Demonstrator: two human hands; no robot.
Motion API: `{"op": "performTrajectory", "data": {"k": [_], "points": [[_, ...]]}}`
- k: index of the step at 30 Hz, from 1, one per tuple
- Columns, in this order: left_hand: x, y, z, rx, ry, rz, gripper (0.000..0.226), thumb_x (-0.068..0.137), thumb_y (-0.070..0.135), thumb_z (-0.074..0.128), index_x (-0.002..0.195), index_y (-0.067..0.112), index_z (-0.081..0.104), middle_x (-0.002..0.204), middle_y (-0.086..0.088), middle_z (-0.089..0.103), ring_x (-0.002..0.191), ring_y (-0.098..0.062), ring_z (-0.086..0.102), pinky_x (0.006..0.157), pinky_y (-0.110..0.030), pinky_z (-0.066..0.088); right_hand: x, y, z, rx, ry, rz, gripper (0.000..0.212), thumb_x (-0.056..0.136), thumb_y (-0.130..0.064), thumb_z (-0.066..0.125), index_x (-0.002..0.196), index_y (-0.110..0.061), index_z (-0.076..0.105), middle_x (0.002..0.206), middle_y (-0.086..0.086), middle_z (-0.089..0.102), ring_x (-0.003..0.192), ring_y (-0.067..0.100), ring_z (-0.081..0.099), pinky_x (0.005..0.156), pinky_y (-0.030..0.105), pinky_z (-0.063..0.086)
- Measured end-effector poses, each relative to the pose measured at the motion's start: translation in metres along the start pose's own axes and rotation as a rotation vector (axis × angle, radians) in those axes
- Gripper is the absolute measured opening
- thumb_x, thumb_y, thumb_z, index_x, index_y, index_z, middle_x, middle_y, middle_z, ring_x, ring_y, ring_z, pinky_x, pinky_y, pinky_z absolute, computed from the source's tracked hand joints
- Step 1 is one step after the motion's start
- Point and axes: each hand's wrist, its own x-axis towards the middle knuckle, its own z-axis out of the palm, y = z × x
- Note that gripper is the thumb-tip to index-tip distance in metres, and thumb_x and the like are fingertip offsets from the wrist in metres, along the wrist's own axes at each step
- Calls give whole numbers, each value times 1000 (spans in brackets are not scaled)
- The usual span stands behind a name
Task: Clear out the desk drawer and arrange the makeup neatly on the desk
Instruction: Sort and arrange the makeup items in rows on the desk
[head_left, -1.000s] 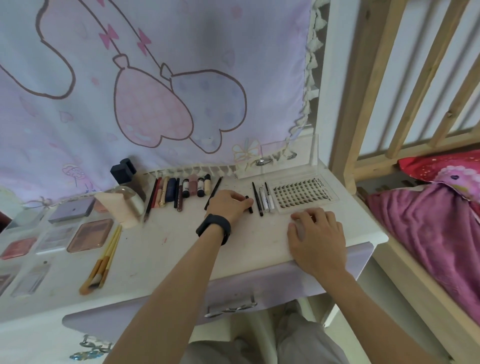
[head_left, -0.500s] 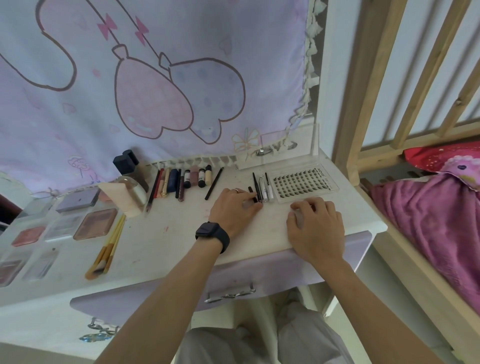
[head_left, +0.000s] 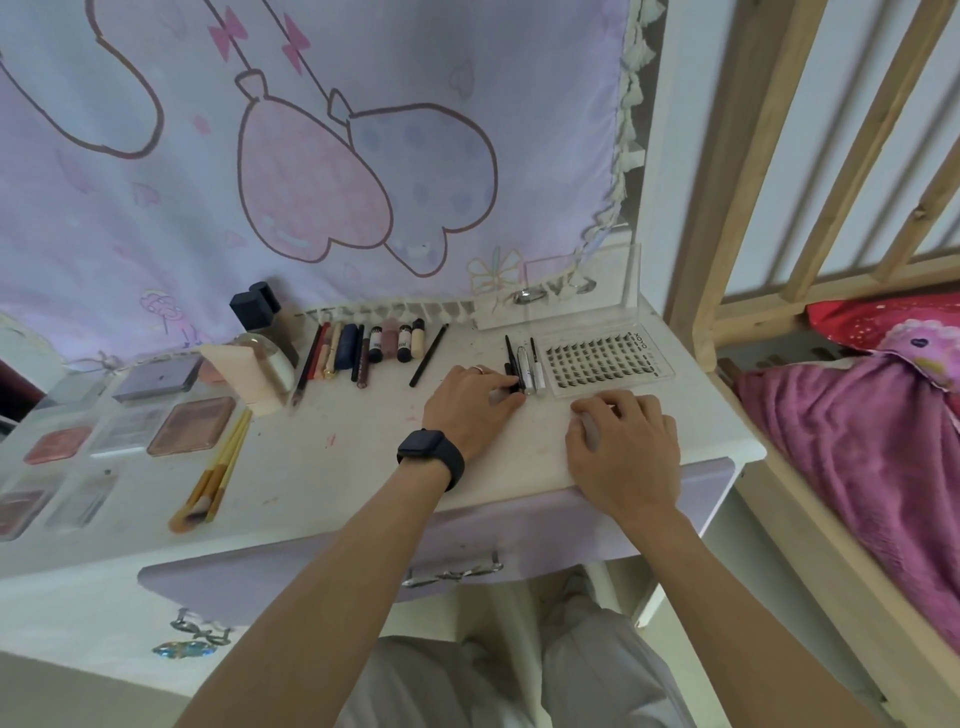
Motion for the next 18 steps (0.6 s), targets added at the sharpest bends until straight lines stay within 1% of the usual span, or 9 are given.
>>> {"op": "performTrajectory", "data": {"k": [3, 7, 11, 15, 18], "points": [[1, 3, 0, 17, -9, -6, 31, 95, 49, 57, 121, 37, 69, 115, 11, 67, 109, -18, 51, 84, -36, 50, -2, 1, 1, 16, 48, -39, 38, 88, -40, 44, 99, -25, 77, 106, -6, 70, 99, 21, 55, 81, 38, 44], [0, 5, 0, 3, -11, -11, 29, 94, 47, 57, 118, 38, 70, 112, 9, 68, 108, -20, 52, 84, -38, 51, -4, 3, 3, 22, 51, -55, 37, 88, -41, 46, 100, -27, 79, 108, -7, 73, 103, 20, 57, 84, 38, 46], [-1, 4, -3, -24, -14, -19, 31, 93, 49, 58, 121, 37, 67, 109, 13, 67, 105, -15, 55, 84, -34, 49, -4, 4, 2, 40, 38, -44, 35, 88, -40, 50, 101, -27, 79, 110, -7, 74, 106, 21, 57, 87, 40, 47], [-5, -9, -16, -27, -9, -53, 32, 94, 49, 58, 124, 37, 63, 114, 17, 65, 105, -9, 56, 85, -33, 50, -4, 1, -2, 28, 13, -46, 32, 87, -38, 54, 102, -27, 80, 112, -6, 74, 108, 23, 58, 89, 42, 48], [-8, -29, -30, 7, 63, -96, 32, 96, 45, 58, 125, 34, 63, 118, 12, 66, 108, -12, 58, 83, -33, 52, -5, 0, -5, 31, 3, -109, 31, 86, -37, 56, 102, -25, 80, 112, -4, 74, 109, 23, 60, 89, 43, 49]]}}
